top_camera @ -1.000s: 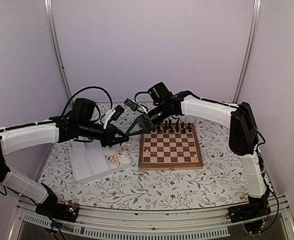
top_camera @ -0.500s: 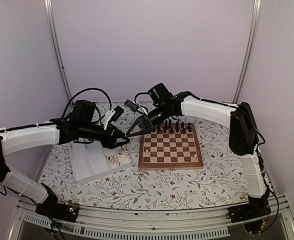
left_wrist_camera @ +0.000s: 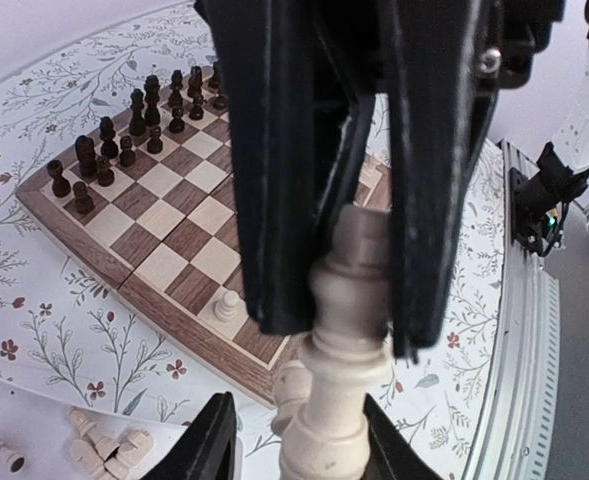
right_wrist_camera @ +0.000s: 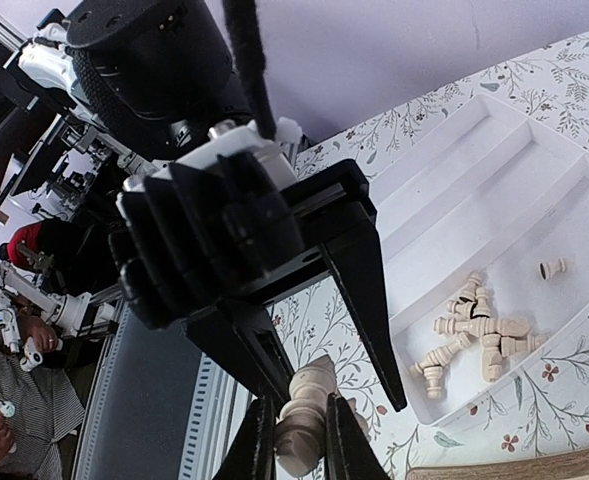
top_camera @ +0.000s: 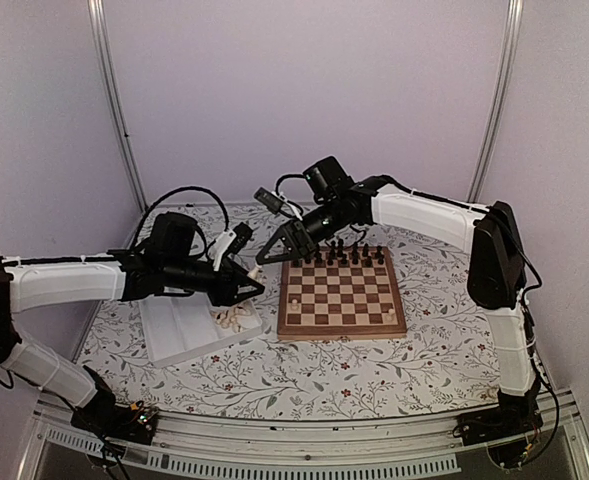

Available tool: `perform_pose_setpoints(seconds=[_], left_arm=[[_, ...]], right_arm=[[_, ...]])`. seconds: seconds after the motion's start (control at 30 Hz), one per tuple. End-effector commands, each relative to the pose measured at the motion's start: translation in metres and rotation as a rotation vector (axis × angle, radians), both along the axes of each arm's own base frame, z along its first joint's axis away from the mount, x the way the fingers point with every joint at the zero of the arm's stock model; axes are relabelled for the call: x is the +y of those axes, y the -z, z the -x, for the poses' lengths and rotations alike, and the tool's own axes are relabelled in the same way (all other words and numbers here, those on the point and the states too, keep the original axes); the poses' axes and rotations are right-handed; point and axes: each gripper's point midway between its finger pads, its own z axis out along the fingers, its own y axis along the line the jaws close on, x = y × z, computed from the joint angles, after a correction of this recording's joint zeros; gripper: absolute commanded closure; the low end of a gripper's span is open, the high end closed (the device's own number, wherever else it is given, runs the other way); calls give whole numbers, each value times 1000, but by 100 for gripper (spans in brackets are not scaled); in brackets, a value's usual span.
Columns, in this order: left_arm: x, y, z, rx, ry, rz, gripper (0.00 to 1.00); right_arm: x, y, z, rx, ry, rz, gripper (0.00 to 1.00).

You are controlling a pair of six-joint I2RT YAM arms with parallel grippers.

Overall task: Set up the chess pieces on the board
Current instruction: Place the chess piece on the chessboard.

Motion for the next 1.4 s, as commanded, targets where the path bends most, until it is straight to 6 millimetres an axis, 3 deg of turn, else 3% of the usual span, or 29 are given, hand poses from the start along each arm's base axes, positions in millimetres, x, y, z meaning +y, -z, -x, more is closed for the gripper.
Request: perform_pose_setpoints(seconds=[0.0,0.5,0.67,0.87,0.97,1.17,1.37], left_arm=[[-7,-2,1,-7,22,1,61],[-6,-8,5,-20,44,-2,82],[-2,-5,10,-7,57,-30,86],[4,9,8,16,54,-86,88],[13,6,-7,25,14,-107,88],[24,-15,-45,-2,-41,-120,89],[7,-37,-77,-37,-29,-98,89]], right_arm=[[-8,-16,1,-23,1,-25,100],[-11,-15,-3,-34,15,-19,100],[-18,-21,-17,-64,55,-19,100],[-30,-41,-38,-168,130,-12,100],[-43,-42,-45,-245,167,30,100],[-93,-31,-54,-445,259,154,100],[-142,11,-36,-575,276,333,100]])
